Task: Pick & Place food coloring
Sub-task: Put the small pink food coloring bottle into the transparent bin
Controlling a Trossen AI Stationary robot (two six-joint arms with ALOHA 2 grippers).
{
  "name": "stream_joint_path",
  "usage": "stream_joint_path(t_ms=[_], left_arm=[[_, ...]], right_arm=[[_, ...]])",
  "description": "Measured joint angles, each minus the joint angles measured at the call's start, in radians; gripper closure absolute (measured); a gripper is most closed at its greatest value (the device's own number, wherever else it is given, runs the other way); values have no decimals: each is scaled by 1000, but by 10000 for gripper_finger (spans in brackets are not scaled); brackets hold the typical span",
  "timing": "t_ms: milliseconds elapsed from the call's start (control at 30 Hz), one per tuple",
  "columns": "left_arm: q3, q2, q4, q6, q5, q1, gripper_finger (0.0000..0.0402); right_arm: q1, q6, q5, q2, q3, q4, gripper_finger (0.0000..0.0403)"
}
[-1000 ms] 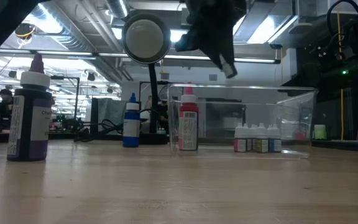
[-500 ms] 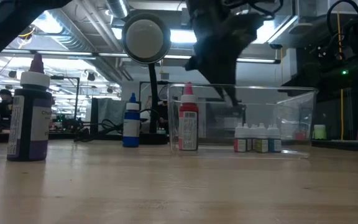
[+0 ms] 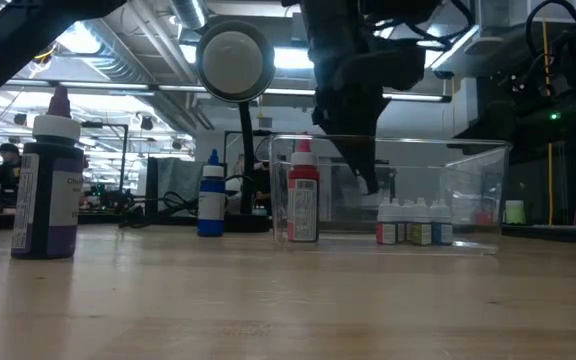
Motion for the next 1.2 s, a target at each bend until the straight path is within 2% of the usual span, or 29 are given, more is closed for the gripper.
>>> stream_joint_path(t_ms=[233, 633, 1200], left_arm=[[-1, 29, -35, 70, 3, -7, 339], [1, 59, -3, 158, 1, -21, 339], [1, 83, 4, 222, 8, -25, 336]], right_arm=[[0, 1, 0, 0, 0, 0, 8], [0, 2, 0, 0, 0, 0, 8], [0, 0, 0, 0, 0, 0, 8]])
